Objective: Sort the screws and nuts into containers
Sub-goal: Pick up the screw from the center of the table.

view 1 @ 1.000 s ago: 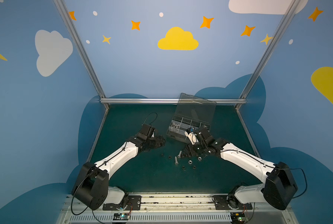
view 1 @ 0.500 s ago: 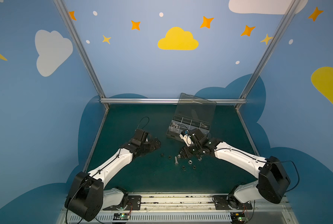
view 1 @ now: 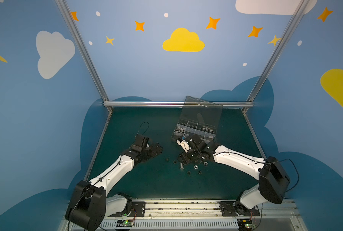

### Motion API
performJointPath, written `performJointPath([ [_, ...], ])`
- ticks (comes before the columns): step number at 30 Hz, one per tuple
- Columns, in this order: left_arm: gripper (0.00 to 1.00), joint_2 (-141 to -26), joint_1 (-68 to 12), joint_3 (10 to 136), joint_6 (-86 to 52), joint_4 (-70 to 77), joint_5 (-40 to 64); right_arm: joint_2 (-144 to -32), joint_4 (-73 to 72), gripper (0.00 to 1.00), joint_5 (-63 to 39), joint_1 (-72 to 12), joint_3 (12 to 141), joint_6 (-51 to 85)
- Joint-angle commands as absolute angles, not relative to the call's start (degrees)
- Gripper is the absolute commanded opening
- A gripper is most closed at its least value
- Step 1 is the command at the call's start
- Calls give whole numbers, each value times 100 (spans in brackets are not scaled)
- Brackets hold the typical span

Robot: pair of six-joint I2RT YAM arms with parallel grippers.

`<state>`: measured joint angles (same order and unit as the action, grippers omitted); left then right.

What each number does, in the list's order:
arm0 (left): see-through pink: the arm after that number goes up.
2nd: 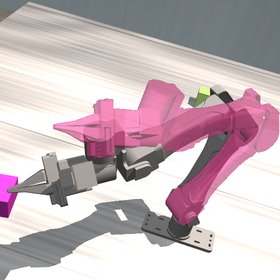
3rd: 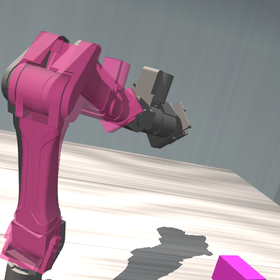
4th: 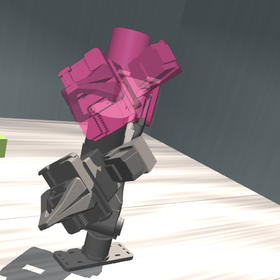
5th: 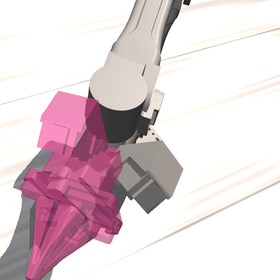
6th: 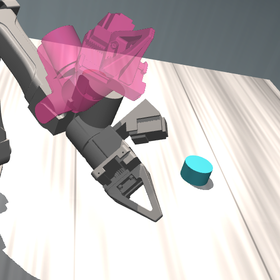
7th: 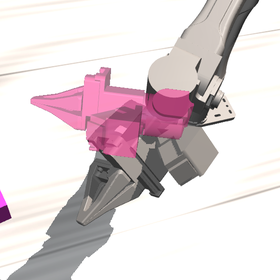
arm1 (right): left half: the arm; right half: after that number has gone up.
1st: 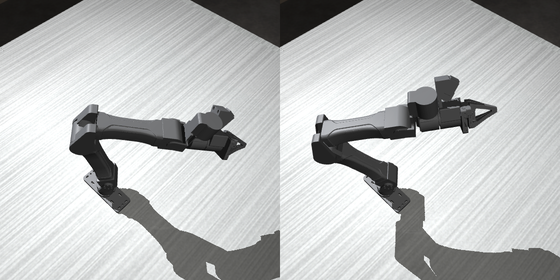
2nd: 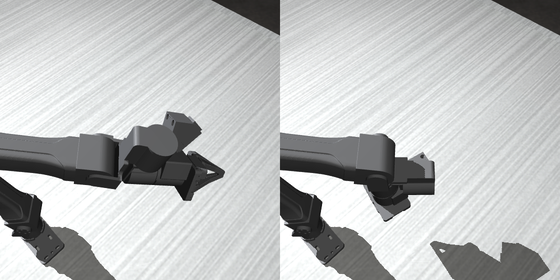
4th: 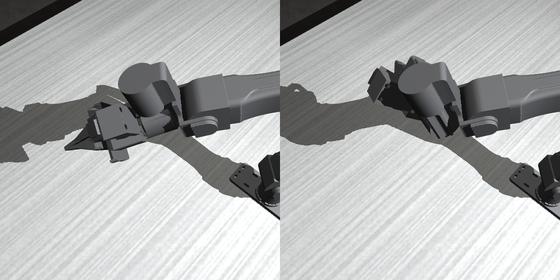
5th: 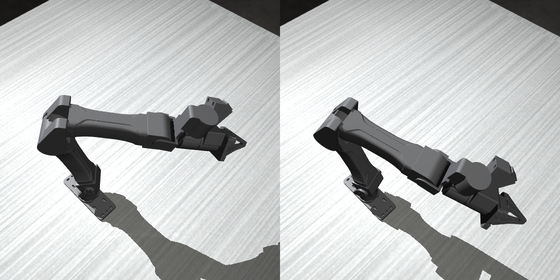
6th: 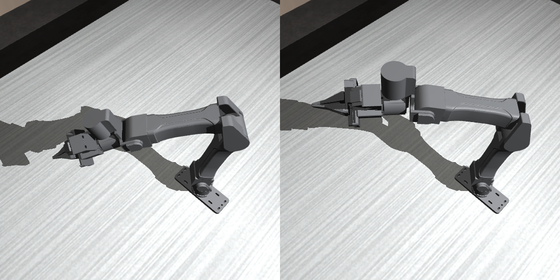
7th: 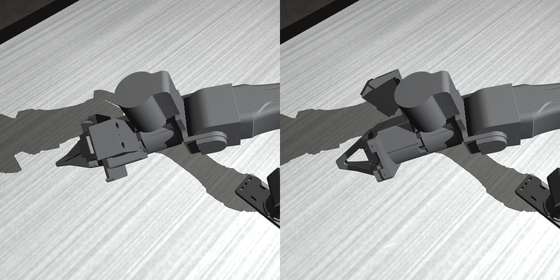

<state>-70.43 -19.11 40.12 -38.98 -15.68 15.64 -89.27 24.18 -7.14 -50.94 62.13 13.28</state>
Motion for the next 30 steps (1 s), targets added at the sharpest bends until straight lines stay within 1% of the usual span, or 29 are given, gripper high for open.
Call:
performJointPath([
  [1, 100, -6940, -1811, 3920, -3959, -1436, 1766, -9040, 2441, 66, -732, -5162, 6406, 1305],
  [9, 100, -6755, -1439, 3602, -4243, -1069, 2287, -9167, 2444, 66, -738, -5238, 6478, 1270],
  [16, 100, -6612, -1191, 3469, -4353, -993, 2517, -9218, 2427, 66, -738, -5269, 6483, 1232],
  [21, 100, -6592, -927, 3305, -4590, -733, 2960, -9329, 2162, 66, -633, -5361, 6424, 1125],
  [30, 100, -6582, -634, 3165, -4667, -624, 3230, -9968, 2022, 66, -796, -5509, 6911, 945],
])
